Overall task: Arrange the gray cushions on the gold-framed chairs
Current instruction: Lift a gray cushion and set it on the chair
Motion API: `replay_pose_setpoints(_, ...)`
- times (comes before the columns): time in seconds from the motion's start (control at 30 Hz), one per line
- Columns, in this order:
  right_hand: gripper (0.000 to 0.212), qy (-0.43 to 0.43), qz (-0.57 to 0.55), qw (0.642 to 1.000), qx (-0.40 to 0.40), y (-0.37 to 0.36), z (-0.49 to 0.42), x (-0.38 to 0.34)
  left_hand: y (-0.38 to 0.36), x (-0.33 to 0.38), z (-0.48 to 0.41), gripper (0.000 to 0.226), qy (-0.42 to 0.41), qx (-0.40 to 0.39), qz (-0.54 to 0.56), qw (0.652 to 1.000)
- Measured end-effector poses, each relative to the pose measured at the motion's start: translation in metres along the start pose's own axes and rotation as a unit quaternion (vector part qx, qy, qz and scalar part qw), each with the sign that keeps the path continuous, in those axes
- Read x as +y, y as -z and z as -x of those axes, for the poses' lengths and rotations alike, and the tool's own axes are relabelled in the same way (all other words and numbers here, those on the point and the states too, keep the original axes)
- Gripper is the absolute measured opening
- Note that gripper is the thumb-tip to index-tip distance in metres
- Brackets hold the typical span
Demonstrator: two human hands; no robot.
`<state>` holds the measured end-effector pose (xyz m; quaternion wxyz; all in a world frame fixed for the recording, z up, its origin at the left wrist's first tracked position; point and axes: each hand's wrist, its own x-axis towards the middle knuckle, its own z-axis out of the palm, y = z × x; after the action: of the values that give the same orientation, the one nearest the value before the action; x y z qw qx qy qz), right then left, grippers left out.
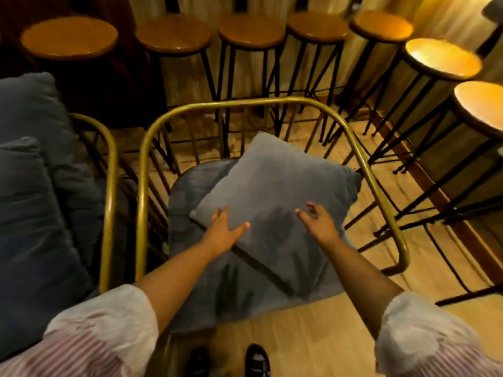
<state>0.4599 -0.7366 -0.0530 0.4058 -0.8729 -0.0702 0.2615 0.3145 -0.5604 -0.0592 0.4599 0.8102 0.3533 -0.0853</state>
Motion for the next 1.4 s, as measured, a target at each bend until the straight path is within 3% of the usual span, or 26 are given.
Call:
replay_pose_setpoints(0.1,0.077,-0.043,-0.034,0.997,0.057,0.007,-0.044,0.033,-0.016,0.003,-0.041,0.079,0.025,0.004,0.009,1.0)
replay_pose_setpoints(0.2,0.126,-0.096,-0.069,0.985,0.122,0.005,-0.086,0.064,-0.017,0.003,-0.089,0.075,0.048,0.035,0.025,0.998)
replay_pose_setpoints(0.23,0.132,-0.116,-0.077,0.982,0.128,0.005,-0.091,0.066,-0.015,0.001,-0.108,0.074,0.053,0.042,0.024,0.997)
replay_pose_setpoints(0.33,0.125,-0.164,-0.067,0.977,0.12,-0.005,-0.11,0.074,-0.008,-0.011,-0.159,0.077,0.054,0.059,0.048,0.996)
replay_pose_setpoints(0.43,0.132,-0.169,-0.055,0.976,0.124,-0.019,-0.133,0.092,-0.008,-0.023,-0.2,0.085,0.076,0.055,0.108,0.99)
replay_pose_setpoints(0.6,0.129,-0.151,-0.08,0.972,0.159,-0.03,-0.157,0.126,-0.007,-0.046,-0.253,0.131,0.113,0.024,0.123,0.986)
replay_pose_setpoints(0.7,0.126,-0.147,-0.087,0.971,0.168,-0.032,-0.164,0.138,-0.005,-0.05,-0.257,0.106,0.108,0.033,0.126,0.986)
replay_pose_setpoints(0.9,0.121,-0.098,-0.227,0.955,0.165,-0.011,-0.157,0.134,0.008,-0.05,-0.235,0.098,0.079,0.031,0.051,0.995)
replay_pose_setpoints(1.0,0.107,-0.089,-0.249,0.949,0.169,0.004,-0.151,0.122,0.028,-0.053,-0.212,0.11,0.065,-0.03,0.067,0.995)
replay_pose_setpoints(1.1,0.086,-0.048,-0.221,0.966,0.124,0.01,-0.153,0.101,0.044,-0.068,-0.178,0.116,0.146,-0.173,0.079,0.971)
replay_pose_setpoints(1.17,0.089,-0.036,-0.183,0.981,0.061,0.01,-0.156,0.086,0.05,-0.083,-0.156,0.137,0.226,-0.281,0.021,0.933)
replay_pose_setpoints(1.23,0.099,-0.033,-0.165,0.985,0.028,0.007,-0.158,0.08,0.049,-0.102,-0.144,0.154,0.26,-0.338,0.001,0.905)
replay_pose_setpoints(1.3,0.094,-0.041,-0.162,0.986,0.021,0.004,-0.154,0.082,0.041,-0.108,-0.141,0.15,0.273,-0.323,0.025,0.906)
replay_pose_setpoints(1.4,0.079,-0.061,-0.17,0.983,0.032,0.0,-0.151,0.096,0.023,-0.103,-0.149,0.129,0.237,-0.188,0.165,0.939)
